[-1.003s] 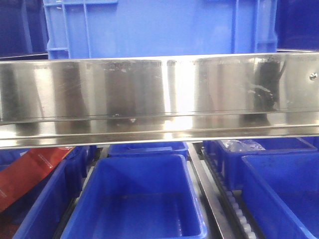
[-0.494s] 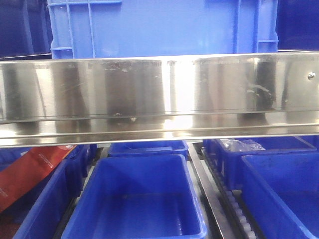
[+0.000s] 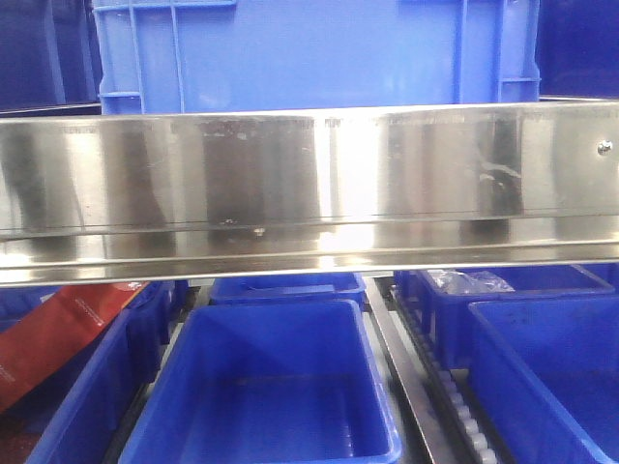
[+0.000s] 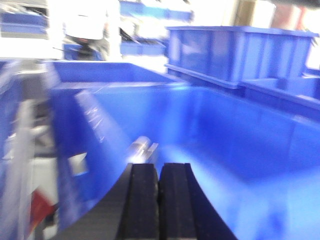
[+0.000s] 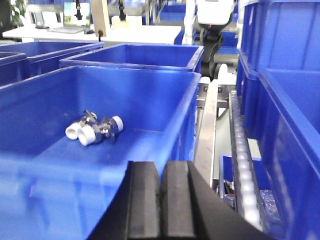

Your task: Place valve from conveyor to right shelf box

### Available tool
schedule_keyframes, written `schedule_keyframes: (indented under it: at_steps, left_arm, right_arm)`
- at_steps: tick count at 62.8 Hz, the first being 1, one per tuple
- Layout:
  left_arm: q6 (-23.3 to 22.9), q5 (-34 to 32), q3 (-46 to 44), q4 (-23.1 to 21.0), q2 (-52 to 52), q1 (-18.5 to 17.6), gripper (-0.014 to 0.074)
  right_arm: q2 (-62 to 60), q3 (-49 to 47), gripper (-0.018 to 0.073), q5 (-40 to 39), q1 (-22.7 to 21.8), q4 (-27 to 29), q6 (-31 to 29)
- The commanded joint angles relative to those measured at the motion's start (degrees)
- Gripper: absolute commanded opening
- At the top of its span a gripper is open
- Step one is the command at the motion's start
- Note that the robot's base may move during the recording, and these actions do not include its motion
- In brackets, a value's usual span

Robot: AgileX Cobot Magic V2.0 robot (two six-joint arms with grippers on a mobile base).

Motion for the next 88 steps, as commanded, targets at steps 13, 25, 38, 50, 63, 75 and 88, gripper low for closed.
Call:
schedule_keyframes:
  at_steps: [13, 25, 38, 50, 63, 75, 88]
  left_arm:
    - [-0.38, -0.86, 14.44, -0.47, -19.53, 0.31, -0.0111]
    - [-0.38, -0.86, 17.17, -0.47, -28.35, 0.31, -0.0111]
    - [-0.38, -0.86, 17.17, -0.47, -32.75, 0.31, -0.0111]
    - [-0.38, -0.86, 17.17, -0.47, -32.93, 0.31, -0.0111]
    - [-0.38, -0.86, 17.17, -0.47, -32.93, 0.31, -0.0111]
    - [-0.38, -0.86, 17.17, -0.47, -32.93, 0.31, -0.0111]
    - [-0.38, -0.86, 17.17, -0.47, -32.93, 0.31, -0.0111]
  right_arm:
    - [-16.43, 15.32, -0.0166, -7.31, -0.25, 0.12, -0.12]
    - [-23.02, 17.03, -0.0166, -5.32, -0.25, 0.12, -0.12]
    - [-25.36, 16.92, -0.0166, -5.77, -0.25, 0.12, -0.12]
    - [-25.45, 16.92, -0.0166, -5.77, -0.25, 0.12, -0.12]
    - [-26.99, 19.47, -0.0166, -7.11, -0.49, -4.29, -0.12]
    - [-35.97, 29.28, -0.0166, -6.23, -5.61, -5.11, -0.12]
    - [-46.74, 40.47, -0.0166, -6.23, -12.58, -5.11, -0.12]
